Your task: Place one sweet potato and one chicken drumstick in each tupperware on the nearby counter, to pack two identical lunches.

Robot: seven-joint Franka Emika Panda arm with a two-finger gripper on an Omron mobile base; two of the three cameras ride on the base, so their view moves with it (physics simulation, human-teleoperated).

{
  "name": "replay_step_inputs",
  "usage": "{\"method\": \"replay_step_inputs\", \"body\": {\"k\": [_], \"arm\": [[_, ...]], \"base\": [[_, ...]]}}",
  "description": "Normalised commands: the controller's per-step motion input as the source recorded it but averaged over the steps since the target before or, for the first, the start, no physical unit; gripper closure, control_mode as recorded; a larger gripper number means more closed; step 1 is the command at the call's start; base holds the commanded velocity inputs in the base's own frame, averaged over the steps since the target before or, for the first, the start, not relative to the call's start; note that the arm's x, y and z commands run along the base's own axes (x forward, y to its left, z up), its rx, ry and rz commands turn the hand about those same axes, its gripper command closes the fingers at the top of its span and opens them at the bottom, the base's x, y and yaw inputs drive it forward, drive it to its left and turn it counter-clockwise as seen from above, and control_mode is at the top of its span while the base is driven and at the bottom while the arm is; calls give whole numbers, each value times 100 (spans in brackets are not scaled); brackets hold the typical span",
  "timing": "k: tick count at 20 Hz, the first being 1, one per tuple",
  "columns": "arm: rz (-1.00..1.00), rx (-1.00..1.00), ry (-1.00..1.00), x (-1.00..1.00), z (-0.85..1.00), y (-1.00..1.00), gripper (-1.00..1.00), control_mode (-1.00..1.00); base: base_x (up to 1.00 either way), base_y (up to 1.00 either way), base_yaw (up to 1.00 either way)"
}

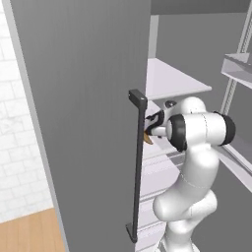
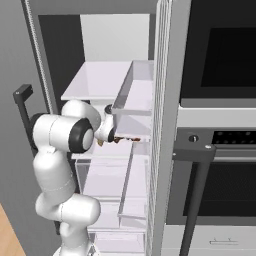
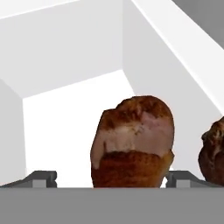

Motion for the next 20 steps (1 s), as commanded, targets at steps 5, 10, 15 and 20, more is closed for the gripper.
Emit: {"method": "replay_step_inputs", "body": {"k": [5,10,15,20], "arm": [[0,-2,5,13,-74,-3,100,-100],[-3,-7,-2,-44,-76,22,100,-100],[-2,3,-7,-100,19,15,100,-100],[0,7,-4,-100,62,0,100,-100]], "base": [[0,0,0],[0,0,0],[0,0,0],[0,0,0]]}}
